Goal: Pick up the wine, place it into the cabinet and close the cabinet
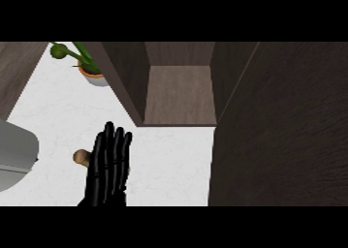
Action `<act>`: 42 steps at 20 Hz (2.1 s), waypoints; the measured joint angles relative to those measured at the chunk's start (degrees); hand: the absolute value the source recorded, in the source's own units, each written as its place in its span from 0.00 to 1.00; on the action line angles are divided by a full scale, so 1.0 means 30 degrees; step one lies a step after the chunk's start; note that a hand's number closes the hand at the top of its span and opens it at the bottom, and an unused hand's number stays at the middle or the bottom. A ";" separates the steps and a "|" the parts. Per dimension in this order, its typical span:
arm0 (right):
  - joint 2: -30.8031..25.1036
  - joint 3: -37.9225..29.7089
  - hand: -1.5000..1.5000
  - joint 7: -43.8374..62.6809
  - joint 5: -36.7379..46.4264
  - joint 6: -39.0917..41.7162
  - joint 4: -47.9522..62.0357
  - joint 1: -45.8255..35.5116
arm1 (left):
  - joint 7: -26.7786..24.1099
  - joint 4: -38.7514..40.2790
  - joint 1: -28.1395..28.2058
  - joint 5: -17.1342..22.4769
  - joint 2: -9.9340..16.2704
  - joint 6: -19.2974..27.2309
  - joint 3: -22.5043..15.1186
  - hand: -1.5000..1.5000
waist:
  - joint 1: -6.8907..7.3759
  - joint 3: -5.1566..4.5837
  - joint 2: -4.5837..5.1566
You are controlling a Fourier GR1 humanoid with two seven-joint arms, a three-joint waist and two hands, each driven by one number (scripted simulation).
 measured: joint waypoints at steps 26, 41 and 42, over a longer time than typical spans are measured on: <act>0.0082 0.0219 0.00 0.3031 0.0967 -0.1253 -0.1007 -0.1685 | 0.6811 -0.3123 0.0401 -0.5848 0.0462 0.0851 -0.0079 0.00 | 0.0084 -0.0005 -0.0044; 0.0042 -0.0013 0.00 0.4378 0.1267 -0.1653 -0.1177 -0.3077 | 0.4865 -0.3417 0.2466 -0.2056 0.2734 0.1393 0.2787 0.00 | -0.0003 -0.0050 0.0000; 0.0088 0.0032 0.00 0.4436 0.1312 -0.1711 -0.1128 -0.3238 | 0.4516 -0.3554 0.2743 -0.1212 0.3031 0.1296 0.3062 0.00 | 0.0028 -0.0056 0.0003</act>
